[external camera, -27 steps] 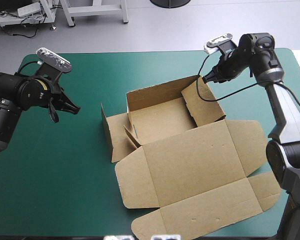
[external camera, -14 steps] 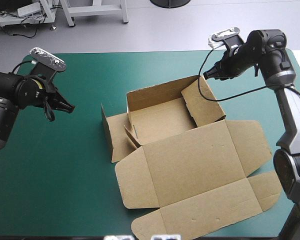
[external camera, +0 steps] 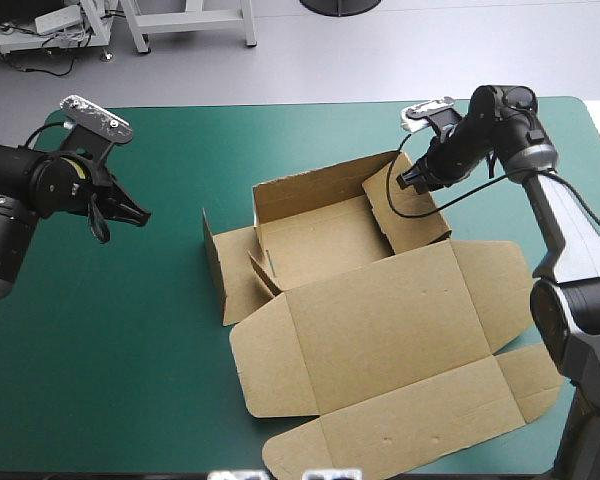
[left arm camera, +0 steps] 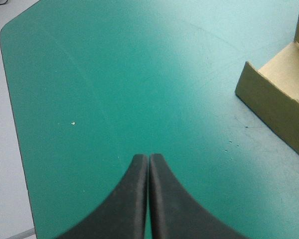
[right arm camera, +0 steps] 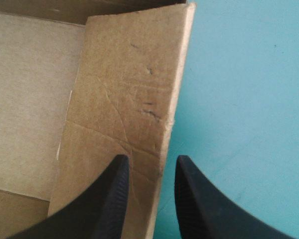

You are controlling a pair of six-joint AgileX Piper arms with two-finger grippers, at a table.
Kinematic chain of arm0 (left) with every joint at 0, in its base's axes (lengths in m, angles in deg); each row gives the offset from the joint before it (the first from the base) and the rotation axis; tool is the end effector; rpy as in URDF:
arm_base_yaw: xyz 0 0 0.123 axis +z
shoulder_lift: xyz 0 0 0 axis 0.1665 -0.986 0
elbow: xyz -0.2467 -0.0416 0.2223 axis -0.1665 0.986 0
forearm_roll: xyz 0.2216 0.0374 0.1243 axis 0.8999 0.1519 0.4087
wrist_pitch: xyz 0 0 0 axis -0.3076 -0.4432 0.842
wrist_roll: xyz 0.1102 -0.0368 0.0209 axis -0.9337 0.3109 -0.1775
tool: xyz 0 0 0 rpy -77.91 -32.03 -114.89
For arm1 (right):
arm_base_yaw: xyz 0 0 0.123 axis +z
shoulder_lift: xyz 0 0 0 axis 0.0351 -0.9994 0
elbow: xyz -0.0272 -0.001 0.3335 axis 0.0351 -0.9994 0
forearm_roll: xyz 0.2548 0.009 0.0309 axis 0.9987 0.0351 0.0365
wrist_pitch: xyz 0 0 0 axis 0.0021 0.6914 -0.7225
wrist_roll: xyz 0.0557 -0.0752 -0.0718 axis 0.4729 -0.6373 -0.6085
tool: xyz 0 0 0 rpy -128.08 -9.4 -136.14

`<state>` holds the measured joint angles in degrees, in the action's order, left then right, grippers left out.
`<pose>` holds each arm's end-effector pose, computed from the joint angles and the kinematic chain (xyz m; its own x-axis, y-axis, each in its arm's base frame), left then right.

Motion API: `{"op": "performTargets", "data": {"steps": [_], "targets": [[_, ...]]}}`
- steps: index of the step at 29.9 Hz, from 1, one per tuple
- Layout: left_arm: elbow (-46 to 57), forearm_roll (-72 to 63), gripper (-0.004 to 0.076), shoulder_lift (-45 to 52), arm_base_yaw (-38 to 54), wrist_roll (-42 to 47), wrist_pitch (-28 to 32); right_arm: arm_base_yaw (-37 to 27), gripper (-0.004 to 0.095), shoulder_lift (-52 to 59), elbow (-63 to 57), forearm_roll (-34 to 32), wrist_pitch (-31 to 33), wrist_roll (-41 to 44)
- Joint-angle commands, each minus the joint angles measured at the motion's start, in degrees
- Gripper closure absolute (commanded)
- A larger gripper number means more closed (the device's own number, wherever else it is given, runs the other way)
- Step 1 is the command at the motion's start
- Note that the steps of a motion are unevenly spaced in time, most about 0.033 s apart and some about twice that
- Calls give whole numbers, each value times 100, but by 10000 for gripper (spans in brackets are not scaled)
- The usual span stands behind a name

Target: Fold the box

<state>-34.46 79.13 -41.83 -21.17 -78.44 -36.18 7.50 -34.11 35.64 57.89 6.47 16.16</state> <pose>0.2754 -0.0338 0.4623 -0.6715 0.4721 -0.5712 0.3192 0.8799 0.3520 0.4533 0.0987 0.3453 -0.8060 -0.4154 -0.4216 -0.4815 0.8745 0.0589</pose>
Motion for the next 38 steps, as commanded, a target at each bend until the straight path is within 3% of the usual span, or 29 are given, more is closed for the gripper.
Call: {"op": "performTargets", "data": {"steps": [1,12,18,23,30,38], "targets": [[-150,-29,729,155,2,32,259,-7,604,102,129,85,51,-98],[-150,-29,729,155,2,32,283,-7,634,-451,129,513,47,-392],[-150,-7,729,155,2,20,357,-7,931,-526,129,583,-100,-310],[-150,-7,729,155,2,201,357,-7,931,-526,129,659,-276,-257],[-150,-18,729,149,2,328,532,-7,931,-417,177,1257,-779,-245],[-150,419,729,-86,2,504,863,-7,931,-66,1166,952,-759,-39]]}}
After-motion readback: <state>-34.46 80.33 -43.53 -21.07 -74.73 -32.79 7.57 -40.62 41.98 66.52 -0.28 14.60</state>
